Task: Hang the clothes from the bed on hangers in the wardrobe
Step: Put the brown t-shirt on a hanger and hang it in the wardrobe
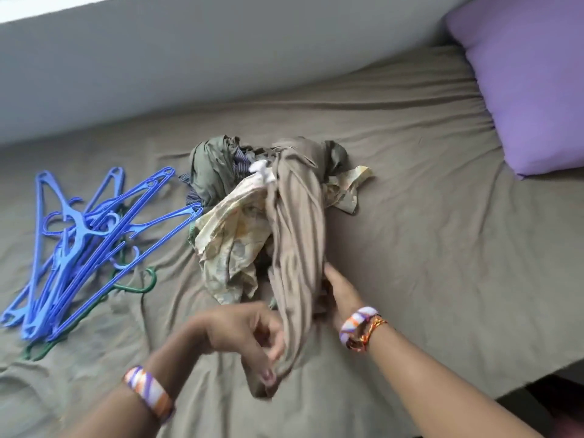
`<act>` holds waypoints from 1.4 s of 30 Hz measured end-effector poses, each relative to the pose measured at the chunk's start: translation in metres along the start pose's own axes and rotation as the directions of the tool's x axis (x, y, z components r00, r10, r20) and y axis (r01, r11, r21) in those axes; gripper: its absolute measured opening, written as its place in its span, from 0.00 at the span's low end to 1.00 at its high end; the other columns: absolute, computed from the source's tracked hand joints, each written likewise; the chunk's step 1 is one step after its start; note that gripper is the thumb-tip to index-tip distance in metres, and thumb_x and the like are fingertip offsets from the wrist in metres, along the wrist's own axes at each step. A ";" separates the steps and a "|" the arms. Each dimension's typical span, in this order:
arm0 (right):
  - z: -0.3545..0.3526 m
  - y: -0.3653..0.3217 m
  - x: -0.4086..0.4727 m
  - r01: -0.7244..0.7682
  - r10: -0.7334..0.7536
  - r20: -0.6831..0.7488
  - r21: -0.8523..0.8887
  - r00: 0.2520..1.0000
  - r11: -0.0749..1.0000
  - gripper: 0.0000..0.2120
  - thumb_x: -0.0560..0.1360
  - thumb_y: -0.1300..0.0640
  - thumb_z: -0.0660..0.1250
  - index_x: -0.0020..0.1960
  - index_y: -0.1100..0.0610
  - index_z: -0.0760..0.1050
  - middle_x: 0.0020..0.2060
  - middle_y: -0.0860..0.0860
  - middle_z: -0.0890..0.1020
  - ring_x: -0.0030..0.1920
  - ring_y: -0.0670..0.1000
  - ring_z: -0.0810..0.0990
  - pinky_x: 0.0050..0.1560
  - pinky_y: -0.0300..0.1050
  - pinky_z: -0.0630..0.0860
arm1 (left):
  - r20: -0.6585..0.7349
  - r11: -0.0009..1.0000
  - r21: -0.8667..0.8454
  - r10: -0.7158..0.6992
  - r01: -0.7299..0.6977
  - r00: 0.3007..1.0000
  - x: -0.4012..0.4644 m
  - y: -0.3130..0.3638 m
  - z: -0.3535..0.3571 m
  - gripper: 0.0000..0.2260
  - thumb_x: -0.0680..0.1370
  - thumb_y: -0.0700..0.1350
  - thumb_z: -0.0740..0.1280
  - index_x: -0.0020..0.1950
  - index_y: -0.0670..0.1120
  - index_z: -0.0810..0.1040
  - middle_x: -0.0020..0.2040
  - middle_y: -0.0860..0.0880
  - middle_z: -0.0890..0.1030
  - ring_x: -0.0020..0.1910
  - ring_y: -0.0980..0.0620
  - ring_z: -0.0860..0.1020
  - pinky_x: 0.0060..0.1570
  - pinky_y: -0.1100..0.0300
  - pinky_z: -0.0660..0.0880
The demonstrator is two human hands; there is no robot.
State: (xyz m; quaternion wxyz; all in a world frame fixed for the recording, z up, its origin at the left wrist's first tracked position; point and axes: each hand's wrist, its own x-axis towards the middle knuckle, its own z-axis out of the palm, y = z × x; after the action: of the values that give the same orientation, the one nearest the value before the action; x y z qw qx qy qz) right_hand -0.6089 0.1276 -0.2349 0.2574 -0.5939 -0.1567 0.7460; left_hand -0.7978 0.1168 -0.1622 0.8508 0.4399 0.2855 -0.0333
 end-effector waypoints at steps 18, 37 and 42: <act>0.015 0.086 -0.042 0.021 -0.060 -0.004 -0.907 0.998 0.422 0.17 0.74 0.62 0.58 0.59 0.55 0.78 0.52 0.52 0.80 0.55 0.50 0.77 0.57 0.41 0.71 | -0.922 0.983 -0.070 0.000 -0.167 0.388 0.018 -0.081 0.009 0.04 0.74 0.37 0.68 0.42 0.43 0.81 0.36 0.48 0.81 0.37 0.53 0.76 0.38 0.60 0.71; 0.046 0.076 -0.035 -0.113 -0.191 -0.292 -0.772 0.937 0.626 0.13 0.77 0.60 0.56 0.50 0.67 0.77 0.56 0.64 0.78 0.58 0.62 0.75 0.48 0.45 0.69 | -0.772 0.972 -0.220 -0.124 -0.079 0.624 -0.076 -0.074 0.046 0.27 0.55 0.39 0.72 0.53 0.39 0.77 0.46 0.37 0.81 0.41 0.44 0.81 0.39 0.52 0.81; 0.068 0.048 -0.061 0.120 -0.237 -0.338 -0.333 0.911 0.935 0.11 0.76 0.66 0.53 0.44 0.60 0.73 0.30 0.56 0.78 0.24 0.50 0.77 0.34 0.50 0.80 | -0.940 0.787 0.093 -0.133 0.610 0.314 -0.084 -0.112 0.034 0.12 0.68 0.40 0.64 0.51 0.48 0.77 0.48 0.45 0.80 0.44 0.47 0.78 0.36 0.59 0.73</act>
State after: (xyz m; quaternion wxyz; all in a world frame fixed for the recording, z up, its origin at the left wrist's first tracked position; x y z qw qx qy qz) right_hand -0.6741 0.0586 -0.1952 0.2558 -0.7401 -0.2723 0.5592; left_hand -0.8867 0.0058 -0.1853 0.4043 0.4823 0.7750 -0.0567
